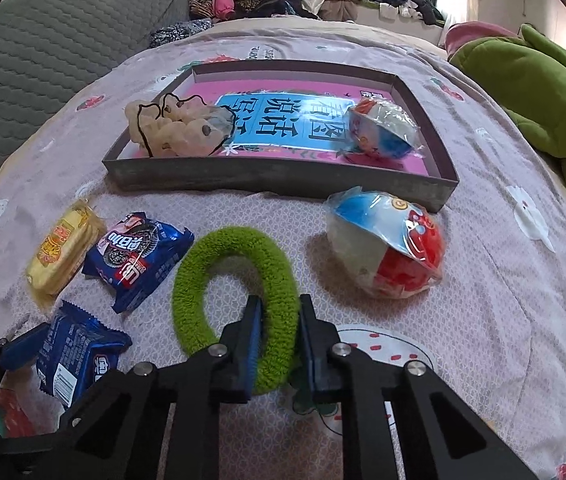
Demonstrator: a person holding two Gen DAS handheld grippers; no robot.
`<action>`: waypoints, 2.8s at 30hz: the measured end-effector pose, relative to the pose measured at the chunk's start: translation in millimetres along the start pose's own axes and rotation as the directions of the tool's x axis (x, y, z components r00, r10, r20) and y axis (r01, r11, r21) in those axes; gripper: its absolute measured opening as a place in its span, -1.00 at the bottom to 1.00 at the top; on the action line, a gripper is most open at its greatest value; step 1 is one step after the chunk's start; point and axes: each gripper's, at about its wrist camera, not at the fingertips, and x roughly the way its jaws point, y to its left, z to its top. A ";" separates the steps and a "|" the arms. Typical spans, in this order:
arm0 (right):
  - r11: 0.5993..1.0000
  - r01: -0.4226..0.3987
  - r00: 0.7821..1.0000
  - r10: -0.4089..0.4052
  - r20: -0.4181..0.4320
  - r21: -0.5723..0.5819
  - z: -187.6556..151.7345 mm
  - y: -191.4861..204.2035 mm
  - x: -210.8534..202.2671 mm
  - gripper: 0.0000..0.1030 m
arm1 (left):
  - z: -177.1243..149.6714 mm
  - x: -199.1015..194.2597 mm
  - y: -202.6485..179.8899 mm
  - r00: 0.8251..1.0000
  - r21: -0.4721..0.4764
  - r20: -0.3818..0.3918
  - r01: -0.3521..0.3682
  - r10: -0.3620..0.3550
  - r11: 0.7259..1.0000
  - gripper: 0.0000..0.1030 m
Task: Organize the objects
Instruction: 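Close the left gripper on the blue snack packet while the right lifts the ring, then carry the blue packet and green ring toward the tray with both grippers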
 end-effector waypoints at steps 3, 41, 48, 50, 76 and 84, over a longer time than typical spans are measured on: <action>1.000 -0.007 1.000 0.007 0.001 0.005 0.2 -2.0 -0.1 -0.72 | 0.2 -0.4 1.7 1.000 -0.008 -0.002 0.009 -0.009 1.000 0.39; 0.997 -0.076 0.986 0.076 0.151 -0.005 -19.2 -12.8 -90.4 -0.74 | -0.8 -58.5 -3.3 0.992 0.017 0.108 0.067 -0.068 0.998 0.13; 0.995 -0.099 0.977 0.097 0.191 0.001 -12.5 -19.6 -106.6 -0.74 | 7.1 -74.5 -10.6 0.984 0.037 0.162 0.068 -0.073 0.997 0.13; 0.995 -0.099 0.975 0.097 0.202 -0.002 -10.4 -21.0 -110.2 -0.74 | 9.8 -77.2 -11.9 0.983 0.038 0.173 0.062 -0.067 0.997 0.13; 0.990 -0.116 0.919 0.138 0.369 -0.082 81.5 -84.3 -135.0 -0.74 | 129.8 -66.4 -40.8 0.958 -0.020 0.284 0.041 -0.034 0.999 0.13; 0.991 -0.114 0.899 0.132 0.418 -0.068 104.0 -112.6 -124.5 -0.74 | 174.0 -48.8 -44.4 0.949 -0.033 0.315 0.015 -0.004 0.999 0.13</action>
